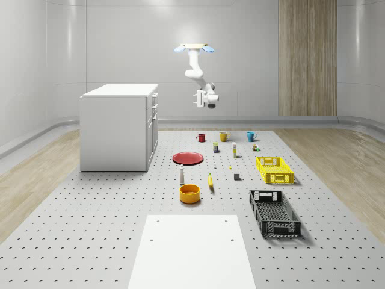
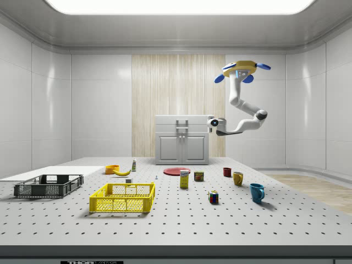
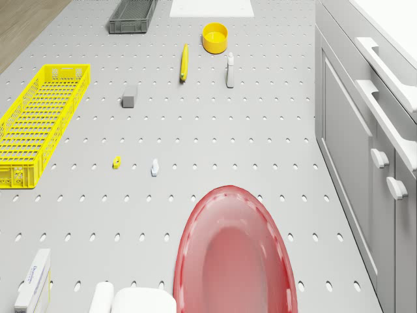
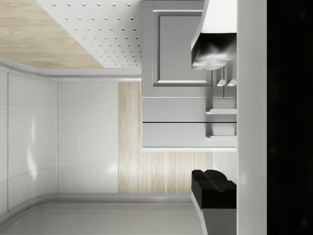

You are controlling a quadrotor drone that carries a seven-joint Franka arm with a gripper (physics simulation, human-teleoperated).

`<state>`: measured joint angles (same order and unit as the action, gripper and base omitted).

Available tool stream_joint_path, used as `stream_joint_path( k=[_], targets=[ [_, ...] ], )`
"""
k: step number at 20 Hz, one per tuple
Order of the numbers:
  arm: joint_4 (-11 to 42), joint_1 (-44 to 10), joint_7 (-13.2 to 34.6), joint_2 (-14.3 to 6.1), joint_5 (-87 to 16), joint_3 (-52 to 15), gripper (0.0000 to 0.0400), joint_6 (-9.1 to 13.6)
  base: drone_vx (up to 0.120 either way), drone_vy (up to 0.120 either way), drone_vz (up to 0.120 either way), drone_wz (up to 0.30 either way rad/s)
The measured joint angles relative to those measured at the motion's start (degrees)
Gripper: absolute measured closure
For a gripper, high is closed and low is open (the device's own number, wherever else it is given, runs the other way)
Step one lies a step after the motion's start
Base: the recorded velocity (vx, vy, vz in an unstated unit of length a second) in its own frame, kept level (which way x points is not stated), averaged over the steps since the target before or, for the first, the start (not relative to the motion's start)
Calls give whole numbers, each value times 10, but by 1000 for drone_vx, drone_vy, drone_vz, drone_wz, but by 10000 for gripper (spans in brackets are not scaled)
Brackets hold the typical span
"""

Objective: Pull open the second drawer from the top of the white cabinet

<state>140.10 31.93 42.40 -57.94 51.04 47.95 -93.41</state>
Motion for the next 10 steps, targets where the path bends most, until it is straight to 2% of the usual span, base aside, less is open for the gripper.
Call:
stream_joint_path(
  k=[10],
  targets=[
    [3, 19, 12, -20, -15, 7, 100, -18, 120, -120, 0, 0]
  ],
)
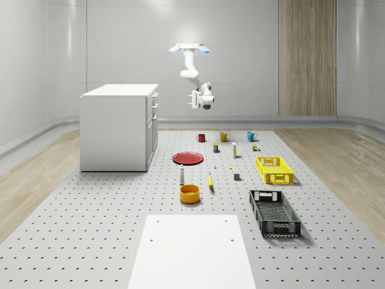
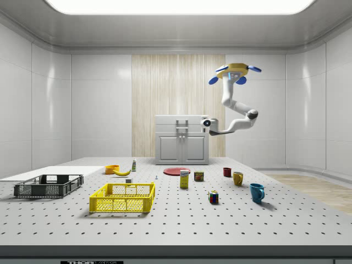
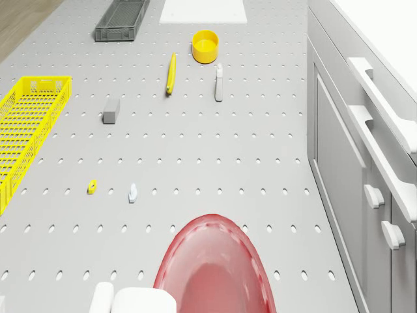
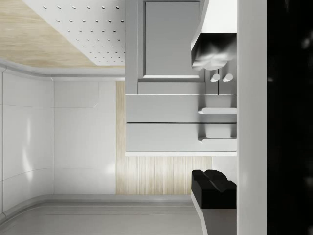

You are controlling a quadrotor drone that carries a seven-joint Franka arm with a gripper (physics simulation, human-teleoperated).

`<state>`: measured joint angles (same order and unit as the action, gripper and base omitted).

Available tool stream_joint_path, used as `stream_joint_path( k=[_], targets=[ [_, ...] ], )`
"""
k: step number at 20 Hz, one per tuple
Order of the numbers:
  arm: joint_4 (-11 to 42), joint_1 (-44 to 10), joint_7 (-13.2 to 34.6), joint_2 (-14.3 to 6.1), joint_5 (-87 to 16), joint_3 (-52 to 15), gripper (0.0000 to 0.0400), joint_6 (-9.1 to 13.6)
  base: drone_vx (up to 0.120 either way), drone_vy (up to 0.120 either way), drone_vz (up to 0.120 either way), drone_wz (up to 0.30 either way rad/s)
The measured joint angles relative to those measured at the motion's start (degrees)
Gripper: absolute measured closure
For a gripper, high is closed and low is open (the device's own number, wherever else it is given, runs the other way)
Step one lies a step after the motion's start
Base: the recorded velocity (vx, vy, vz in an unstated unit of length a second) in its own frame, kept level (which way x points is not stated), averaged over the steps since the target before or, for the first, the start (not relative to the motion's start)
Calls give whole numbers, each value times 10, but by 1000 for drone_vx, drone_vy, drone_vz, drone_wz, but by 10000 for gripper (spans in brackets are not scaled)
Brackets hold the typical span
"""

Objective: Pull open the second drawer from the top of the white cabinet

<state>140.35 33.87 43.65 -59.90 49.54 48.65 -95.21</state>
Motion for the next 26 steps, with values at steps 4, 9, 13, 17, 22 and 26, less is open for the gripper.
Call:
stream_joint_path(
  k=[4, 9, 13, 17, 22, 26],
  targets=[
    [1, 7, 5, -7, -6, 2, 100, -6, 120, -120, 0, 0],
    [2, 15, 10, -16, -12, 5, 100, -14, 120, -72, 0, 0],
    [3, 21, 14, -22, -17, 7, 100, -19, 120, -120, 0, 0],
    [4, 26, 18, -28, -22, 9, 100, -25, 120, -120, 0, 0],
    [4, 33, 23, -35, -28, 11, 100, -31, 120, -16, 0, 0],
    [5, 37, 26, -40, -32, 12, 100, -35, 120, 0, 0, 0]
  ],
)
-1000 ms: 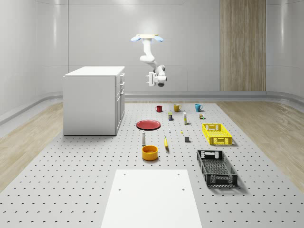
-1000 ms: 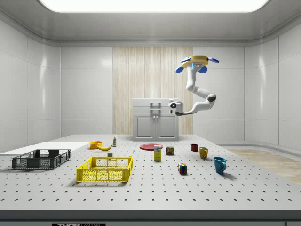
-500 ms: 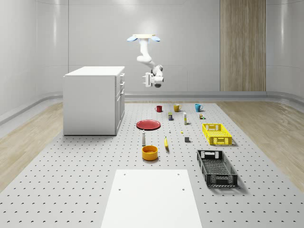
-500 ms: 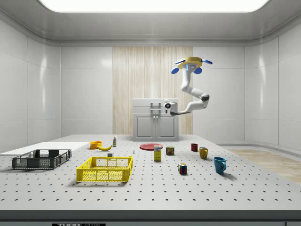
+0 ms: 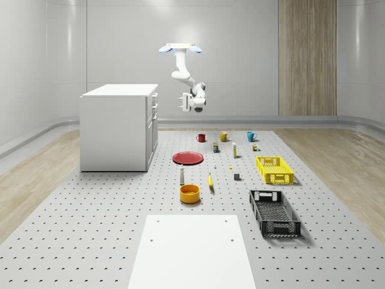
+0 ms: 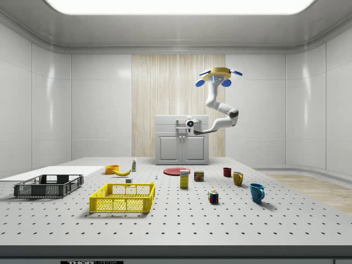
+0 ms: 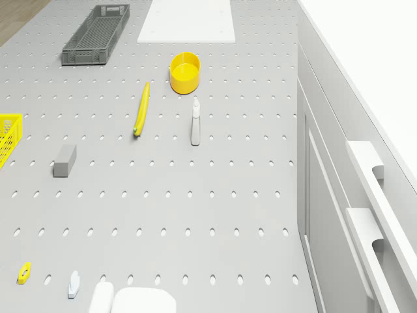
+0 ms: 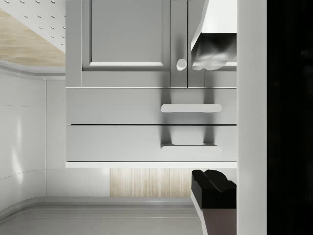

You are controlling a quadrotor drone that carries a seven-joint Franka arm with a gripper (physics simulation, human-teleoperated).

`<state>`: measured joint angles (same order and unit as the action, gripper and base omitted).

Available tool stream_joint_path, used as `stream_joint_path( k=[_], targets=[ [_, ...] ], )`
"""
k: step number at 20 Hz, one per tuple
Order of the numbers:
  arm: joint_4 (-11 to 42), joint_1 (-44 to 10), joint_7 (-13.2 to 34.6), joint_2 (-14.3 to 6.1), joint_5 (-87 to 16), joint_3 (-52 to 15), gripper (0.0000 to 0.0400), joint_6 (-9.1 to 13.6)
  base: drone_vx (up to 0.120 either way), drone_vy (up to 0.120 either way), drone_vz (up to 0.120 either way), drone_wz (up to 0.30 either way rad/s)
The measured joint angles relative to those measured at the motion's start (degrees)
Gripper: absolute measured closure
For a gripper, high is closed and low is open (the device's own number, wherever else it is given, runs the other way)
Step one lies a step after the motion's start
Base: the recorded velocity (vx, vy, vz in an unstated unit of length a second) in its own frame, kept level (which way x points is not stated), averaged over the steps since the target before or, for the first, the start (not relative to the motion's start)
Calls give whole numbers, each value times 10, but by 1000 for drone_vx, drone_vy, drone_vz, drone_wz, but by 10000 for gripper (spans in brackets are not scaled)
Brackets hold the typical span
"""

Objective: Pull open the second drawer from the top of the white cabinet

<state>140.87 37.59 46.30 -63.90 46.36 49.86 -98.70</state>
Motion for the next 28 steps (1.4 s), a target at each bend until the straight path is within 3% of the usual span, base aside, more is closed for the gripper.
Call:
stream_joint_path(
  k=[11, 14, 28],
  targets=[
    [2, 11, 9, -13, -10, 3, 100, -11, 120, 0, 0, 0],
    [5, 14, 10, -15, -10, 1, 100, -17, 27, 0, 0, 0],
    [57, 35, -3, -16, 44, -63, 100, -101, 0, 0, 0, 0]
  ],
)
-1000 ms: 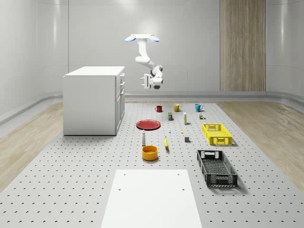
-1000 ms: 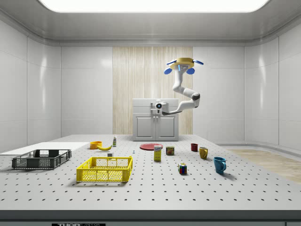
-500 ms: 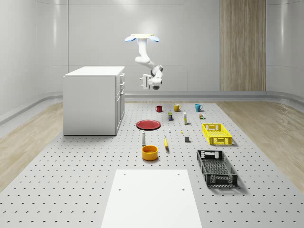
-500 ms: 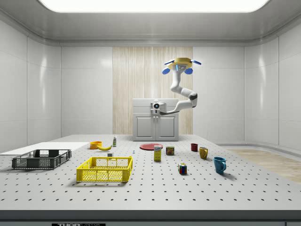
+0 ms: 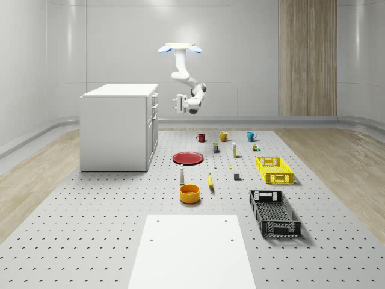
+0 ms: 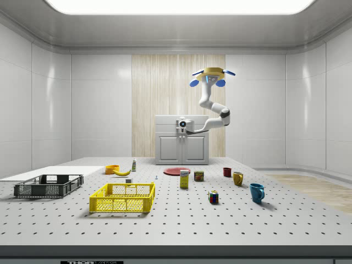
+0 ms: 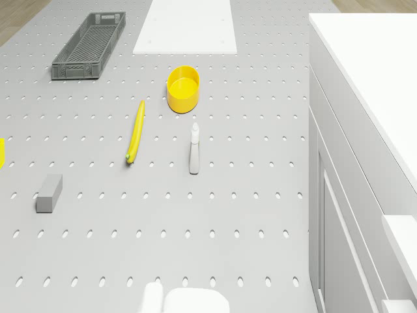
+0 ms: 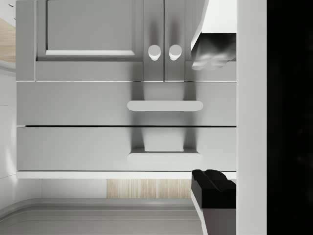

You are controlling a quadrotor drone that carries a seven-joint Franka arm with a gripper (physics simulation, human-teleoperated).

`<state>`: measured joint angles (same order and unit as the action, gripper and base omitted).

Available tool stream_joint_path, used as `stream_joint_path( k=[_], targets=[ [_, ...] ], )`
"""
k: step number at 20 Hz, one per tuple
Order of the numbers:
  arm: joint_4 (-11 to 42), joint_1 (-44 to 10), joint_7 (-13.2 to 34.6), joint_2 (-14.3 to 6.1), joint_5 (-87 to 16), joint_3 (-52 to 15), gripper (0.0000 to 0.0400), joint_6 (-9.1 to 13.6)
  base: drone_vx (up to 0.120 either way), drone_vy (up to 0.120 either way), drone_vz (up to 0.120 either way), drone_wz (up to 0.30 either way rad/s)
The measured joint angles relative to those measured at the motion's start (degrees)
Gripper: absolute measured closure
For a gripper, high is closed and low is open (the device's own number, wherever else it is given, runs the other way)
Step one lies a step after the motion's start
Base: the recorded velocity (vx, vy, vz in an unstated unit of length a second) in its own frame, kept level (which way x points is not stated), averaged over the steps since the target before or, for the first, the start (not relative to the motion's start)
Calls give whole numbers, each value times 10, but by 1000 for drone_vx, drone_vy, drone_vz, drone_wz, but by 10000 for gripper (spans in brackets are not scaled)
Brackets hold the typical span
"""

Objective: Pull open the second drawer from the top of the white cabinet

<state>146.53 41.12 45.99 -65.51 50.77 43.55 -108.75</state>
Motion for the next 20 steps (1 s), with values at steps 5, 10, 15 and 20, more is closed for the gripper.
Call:
stream_joint_path(
  k=[5, 10, 15, 20],
  targets=[
    [16, 13, -10, 7, 31, -29, 100, -35, 0, 0, 0, 0],
    [29, 28, -23, 18, 66, -60, 100, -71, 0, 0, 0, 0],
    [32, 43, -33, 32, 98, -86, 100, -98, 0, 0, 0, 0],
    [16, 48, -25, 44, 115, -107, 100, -105, 0, 0, 0, 0]
  ],
)
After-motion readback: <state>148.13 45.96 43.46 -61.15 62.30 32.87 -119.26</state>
